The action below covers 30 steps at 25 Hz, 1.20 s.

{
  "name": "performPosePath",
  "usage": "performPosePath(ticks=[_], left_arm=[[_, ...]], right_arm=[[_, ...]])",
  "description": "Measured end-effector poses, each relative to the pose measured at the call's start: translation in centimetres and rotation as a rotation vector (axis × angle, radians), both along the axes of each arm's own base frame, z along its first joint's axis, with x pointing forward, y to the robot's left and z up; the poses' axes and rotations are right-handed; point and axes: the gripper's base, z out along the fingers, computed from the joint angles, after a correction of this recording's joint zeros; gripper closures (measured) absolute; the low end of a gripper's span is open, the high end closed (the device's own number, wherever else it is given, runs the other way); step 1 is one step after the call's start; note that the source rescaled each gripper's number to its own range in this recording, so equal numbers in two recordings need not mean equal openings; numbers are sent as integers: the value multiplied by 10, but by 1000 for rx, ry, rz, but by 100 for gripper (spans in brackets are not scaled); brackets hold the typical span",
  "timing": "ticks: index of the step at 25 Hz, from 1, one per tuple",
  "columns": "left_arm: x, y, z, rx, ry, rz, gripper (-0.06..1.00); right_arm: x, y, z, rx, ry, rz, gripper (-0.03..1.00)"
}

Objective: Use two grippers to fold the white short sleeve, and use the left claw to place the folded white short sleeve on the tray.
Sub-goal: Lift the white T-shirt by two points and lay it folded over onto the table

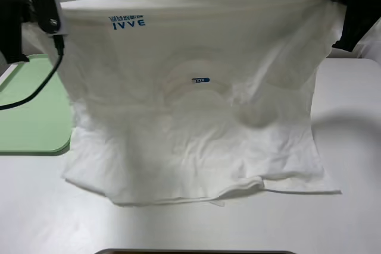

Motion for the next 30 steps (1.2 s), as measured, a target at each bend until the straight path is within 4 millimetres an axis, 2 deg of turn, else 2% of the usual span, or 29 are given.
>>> performPosePath(ticks=[5,7,8,11,16,19,24,30], left_arm=[[25,-11,-24,-40,31,21,94],[29,-13,-28,-62,36,33,94],[37,-17,-40,-93,60,50,94],[43,-22,-54,-150,97,81,94],[41,-25,-57,-267,135,136,94],[35,-26,-66,-309,180,169,94],[27,-24,-80,-305,230,183,94],[11,-18,-103,-262,305,184,94]], right_arm=[[38,-15,-27,73,-6,34,97],[42,-18,-30,125,-4,19,97],[43,-19,-31,153,5,1,97],[43,-21,-34,225,41,-68,97],[39,-28,-41,299,129,-190,97],[35,-31,-48,329,211,-270,97],[31,-33,-54,321,282,-301,97],[18,-31,-67,314,492,-326,97]])
